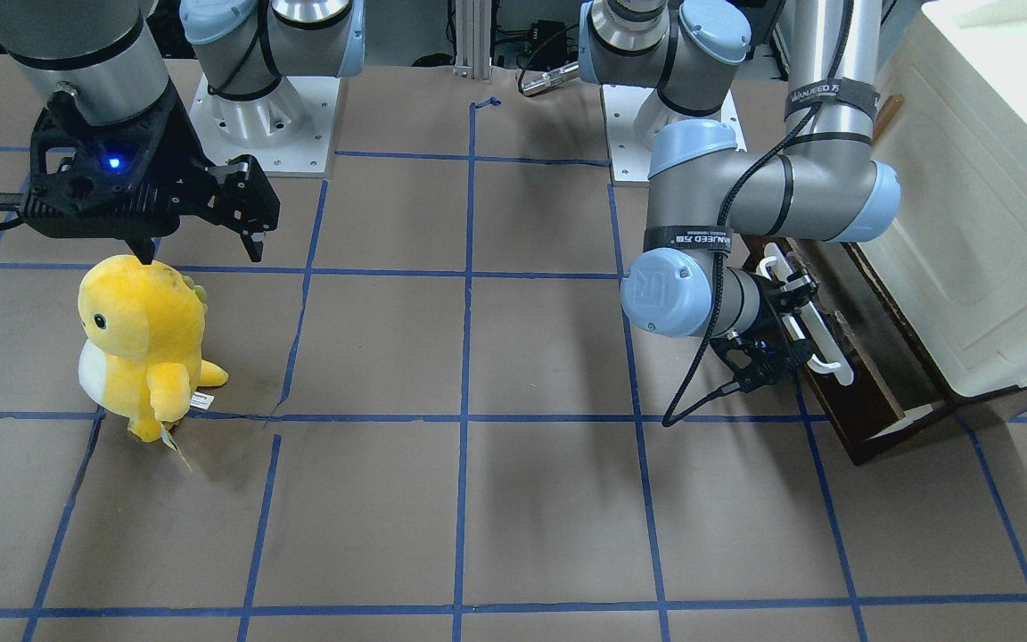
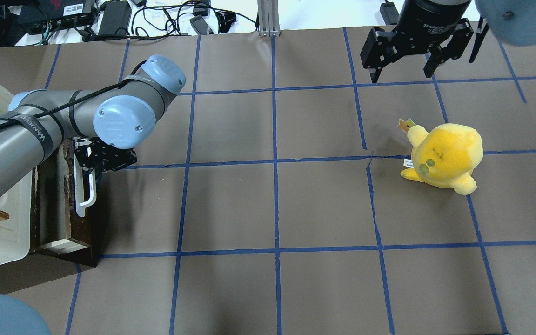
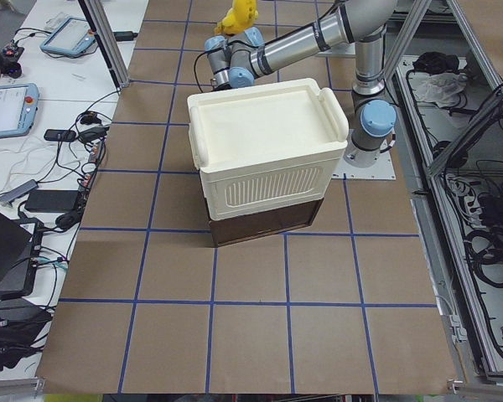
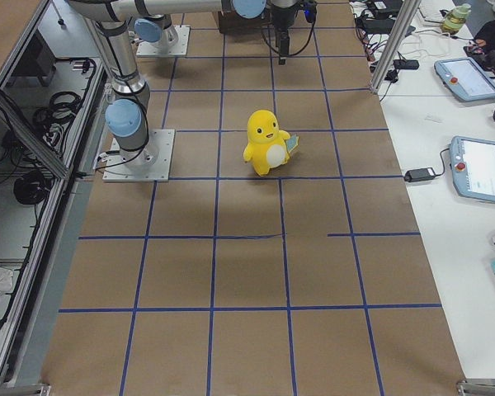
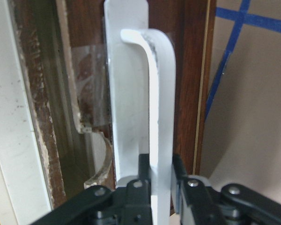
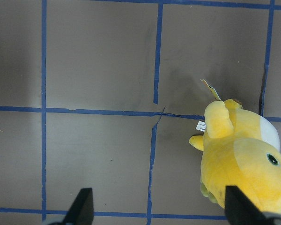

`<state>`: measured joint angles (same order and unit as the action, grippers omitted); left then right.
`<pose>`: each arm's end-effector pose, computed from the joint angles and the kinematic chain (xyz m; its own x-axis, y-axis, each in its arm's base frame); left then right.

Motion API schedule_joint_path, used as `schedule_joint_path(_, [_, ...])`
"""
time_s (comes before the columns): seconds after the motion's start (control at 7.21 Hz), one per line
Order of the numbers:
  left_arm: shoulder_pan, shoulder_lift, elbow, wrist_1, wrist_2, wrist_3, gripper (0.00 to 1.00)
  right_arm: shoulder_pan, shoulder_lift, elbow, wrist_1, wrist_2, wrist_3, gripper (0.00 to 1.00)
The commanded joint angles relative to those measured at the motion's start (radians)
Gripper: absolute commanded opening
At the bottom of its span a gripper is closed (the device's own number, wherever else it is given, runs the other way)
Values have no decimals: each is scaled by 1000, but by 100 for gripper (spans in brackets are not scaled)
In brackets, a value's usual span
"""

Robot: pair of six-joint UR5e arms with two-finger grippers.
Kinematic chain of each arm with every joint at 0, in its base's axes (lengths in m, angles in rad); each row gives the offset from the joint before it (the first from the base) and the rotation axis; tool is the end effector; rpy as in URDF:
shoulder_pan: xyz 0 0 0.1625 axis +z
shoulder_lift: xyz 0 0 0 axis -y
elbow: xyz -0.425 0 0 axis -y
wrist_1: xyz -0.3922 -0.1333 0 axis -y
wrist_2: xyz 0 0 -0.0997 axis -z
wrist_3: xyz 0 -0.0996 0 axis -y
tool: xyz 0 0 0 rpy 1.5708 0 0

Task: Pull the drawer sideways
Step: 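Pull the handle with the left gripper, sliding the drawer out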

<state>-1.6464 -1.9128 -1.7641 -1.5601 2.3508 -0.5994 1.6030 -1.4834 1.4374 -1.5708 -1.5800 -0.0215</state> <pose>-0.1032 -0.5244 0.2516 -0.6002 -0.1525 -0.7852 -0.3309 0.9410 0.0702 0.1495 -0.5285 0.5090 -0.9985 -0.0532 0.0102 -0.0536 0.9975 -0.0458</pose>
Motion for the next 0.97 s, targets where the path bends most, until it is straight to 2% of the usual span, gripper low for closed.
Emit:
schedule_joint_path(0.0, [-15, -5, 17, -12, -19, 0, 6, 0, 0, 0, 0, -2, 0, 100])
schedule_joint_path(0.83, [-78, -9, 28, -12, -22, 0, 8, 0, 0, 0, 0, -2, 0, 100])
